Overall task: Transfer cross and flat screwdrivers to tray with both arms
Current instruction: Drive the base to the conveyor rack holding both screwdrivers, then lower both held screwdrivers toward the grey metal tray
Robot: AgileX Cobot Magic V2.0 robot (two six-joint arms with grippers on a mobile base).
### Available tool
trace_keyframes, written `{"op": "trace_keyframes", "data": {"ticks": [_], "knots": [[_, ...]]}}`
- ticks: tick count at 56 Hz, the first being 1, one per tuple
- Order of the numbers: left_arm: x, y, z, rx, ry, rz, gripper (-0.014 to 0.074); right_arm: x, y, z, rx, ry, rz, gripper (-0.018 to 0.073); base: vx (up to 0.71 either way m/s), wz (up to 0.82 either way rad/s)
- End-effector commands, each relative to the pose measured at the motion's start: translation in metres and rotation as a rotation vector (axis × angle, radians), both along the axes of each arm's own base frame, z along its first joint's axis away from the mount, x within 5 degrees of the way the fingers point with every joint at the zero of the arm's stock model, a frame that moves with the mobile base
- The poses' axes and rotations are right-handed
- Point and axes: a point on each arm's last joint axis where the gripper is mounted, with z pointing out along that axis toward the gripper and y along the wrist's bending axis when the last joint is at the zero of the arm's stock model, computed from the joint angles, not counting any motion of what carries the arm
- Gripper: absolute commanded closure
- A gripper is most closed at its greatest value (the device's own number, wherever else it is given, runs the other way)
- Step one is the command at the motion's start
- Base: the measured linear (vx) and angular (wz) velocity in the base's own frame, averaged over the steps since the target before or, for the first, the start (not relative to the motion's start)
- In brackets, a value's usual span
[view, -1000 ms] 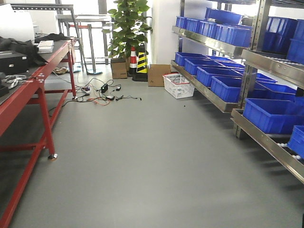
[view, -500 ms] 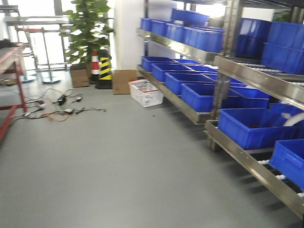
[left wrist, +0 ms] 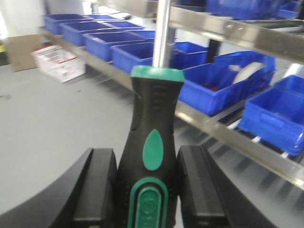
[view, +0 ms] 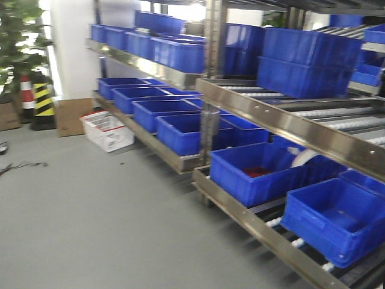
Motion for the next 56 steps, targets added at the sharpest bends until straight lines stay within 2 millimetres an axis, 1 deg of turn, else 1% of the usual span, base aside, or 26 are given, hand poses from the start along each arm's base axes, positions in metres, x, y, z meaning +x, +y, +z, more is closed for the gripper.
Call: {"op": "trace_keyframes", "data": {"ticks": [1,19,44,56], "knots": [[0.0005,-0.0002,0.0174,-0.028,-0.12,0.003,0.0602,0.0023,-0.0021,0.0164,0.028,-0.101,-0.031,0.0567,0.54,-0.54],[0.0005,-0.0002,0.0174,-0.028,-0.12,0.003,0.0602,0.0023,-0.0021,0.0164,0.028,-0.101,-0.031,0.0567,0.48,-0.64],[0.0005,-0.0002,0.0174,-0.028,-0.12,0.003,0.0602,0.0023,-0.0021,0.0165,0.028,-0.102,-0.031,0.0567,0.37,-0.91],[0.0005,-0.0002,0.0174,-0.028,-0.12,0.003,0.0602,0.0023,-0.0021,0.0165,0.028,-0.102,-0.031,0.0567,0.33,-0.67]]}}
